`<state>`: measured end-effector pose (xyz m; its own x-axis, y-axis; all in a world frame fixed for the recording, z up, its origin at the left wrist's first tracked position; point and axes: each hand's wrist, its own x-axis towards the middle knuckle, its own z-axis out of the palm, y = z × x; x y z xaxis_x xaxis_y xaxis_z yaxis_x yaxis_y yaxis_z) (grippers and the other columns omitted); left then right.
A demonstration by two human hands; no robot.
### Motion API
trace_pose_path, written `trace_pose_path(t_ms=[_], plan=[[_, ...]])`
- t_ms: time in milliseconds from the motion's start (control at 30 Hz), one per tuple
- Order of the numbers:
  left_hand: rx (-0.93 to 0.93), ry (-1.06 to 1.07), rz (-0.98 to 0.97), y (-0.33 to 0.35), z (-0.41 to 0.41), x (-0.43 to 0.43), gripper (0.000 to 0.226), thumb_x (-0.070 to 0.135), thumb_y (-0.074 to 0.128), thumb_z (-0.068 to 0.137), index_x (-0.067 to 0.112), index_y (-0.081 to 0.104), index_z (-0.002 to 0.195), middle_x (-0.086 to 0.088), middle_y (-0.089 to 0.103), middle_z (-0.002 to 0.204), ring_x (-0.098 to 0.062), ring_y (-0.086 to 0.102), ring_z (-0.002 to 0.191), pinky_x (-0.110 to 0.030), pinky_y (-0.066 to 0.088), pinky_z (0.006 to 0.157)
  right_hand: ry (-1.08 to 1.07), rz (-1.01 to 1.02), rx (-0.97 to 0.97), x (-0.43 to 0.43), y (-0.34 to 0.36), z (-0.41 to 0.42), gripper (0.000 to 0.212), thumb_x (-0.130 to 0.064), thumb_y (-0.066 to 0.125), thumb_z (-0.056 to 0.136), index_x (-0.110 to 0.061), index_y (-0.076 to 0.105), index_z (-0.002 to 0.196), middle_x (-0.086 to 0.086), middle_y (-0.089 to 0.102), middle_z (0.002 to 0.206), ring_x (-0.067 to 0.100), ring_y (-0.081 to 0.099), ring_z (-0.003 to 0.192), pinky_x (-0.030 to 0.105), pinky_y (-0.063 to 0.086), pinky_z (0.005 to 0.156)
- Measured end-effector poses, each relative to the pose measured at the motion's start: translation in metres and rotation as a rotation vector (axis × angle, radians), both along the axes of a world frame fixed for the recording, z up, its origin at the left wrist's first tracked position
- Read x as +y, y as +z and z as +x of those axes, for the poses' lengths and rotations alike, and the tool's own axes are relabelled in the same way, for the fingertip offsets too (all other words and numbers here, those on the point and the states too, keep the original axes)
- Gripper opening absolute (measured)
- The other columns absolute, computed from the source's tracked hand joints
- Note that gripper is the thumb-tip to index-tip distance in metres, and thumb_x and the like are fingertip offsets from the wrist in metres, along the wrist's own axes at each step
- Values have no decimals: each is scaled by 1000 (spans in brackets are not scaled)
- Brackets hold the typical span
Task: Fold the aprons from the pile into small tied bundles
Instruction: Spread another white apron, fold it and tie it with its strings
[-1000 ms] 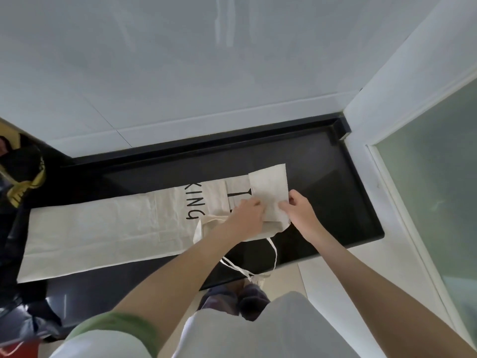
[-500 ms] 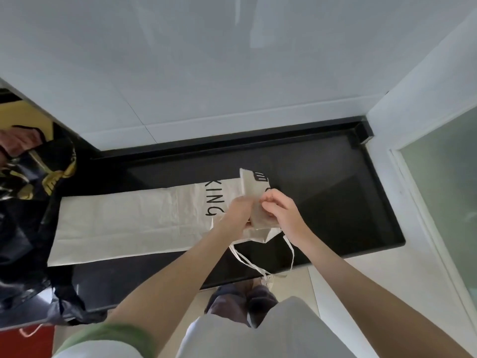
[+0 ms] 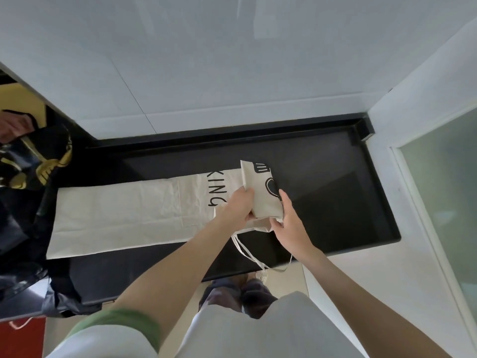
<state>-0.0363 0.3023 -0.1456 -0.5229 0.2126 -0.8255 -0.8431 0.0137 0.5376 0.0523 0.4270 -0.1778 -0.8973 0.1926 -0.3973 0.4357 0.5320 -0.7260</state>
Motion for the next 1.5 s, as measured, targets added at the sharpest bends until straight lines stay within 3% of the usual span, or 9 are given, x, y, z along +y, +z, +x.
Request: trace_pose_path(t_ms=[233,500,633,733,867,1067,1267,1400,1500], plan=[[14,16,5,-7,-4,-2,23,21,32,105,14,50,115,-5,63,114,-24,61,104,-41,54,84,-23,49,42,-1,7,4,74,2,48,96,-28,13,153,-3,43,146,15,49,128,35,41,108],[15,-30,-100,-16,4,-15,22,7,38,100,8,55,114,-6,63,105,-23,62,92,-36,54,68,372,705,92,17,-14,14,82,-19,77,76,-22,34,146,11,47,144,32,58,102,46,53,78],[112,-101,-185,-22,4,-18,18,12,39,101,10,54,111,-9,63,116,-26,61,105,-41,55,84,540,736,177,22,-12,11,76,-15,77,75,-16,41,142,10,51,141,29,52,123,44,48,94],[240,-309,-414,-23,-2,-17,24,13,36,101,6,47,121,-9,60,104,-28,60,99,-43,54,87,688,756,193,19,-13,6,71,-4,63,82,-14,37,147,6,41,150,23,36,140,41,32,111],[520,-759,-879,-9,-2,-7,56,8,42,96,-1,15,144,-11,56,114,-24,60,95,-32,49,74,752,641,2,19,-14,1,65,-45,-3,89,-28,-8,152,-7,-2,161,9,-7,147,32,-5,118],[1027,-1022,-1164,-31,9,-16,61,22,35,98,10,4,150,-15,10,156,-31,21,140,-40,21,114,764,557,-48,23,-13,0,70,-61,-21,82,-34,-20,146,-17,-24,152,3,-25,142,30,-15,117],[1031,-1186,-1022,-51,15,-35,60,38,16,105,11,-8,152,-13,-14,159,-28,-9,148,-41,-2,119,193,299,172,17,-15,-6,45,-18,46,99,-15,41,143,2,41,147,18,36,135,27,26,111],[1011,-1197,-993,-51,15,-36,61,39,15,105,10,-11,152,-14,-17,159,-29,-12,147,-41,0,121,-303,-49,-35,8,-3,-28,40,-21,57,95,-15,45,133,3,49,120,12,56,91,19,46,79],[969,-1231,-996,-49,20,-32,65,41,17,104,6,-15,150,-15,-20,158,-29,-15,146,-41,-1,121,-282,-223,-190,9,1,-39,24,-23,59,91,-13,56,113,9,62,105,24,62,98,37,53,86]])
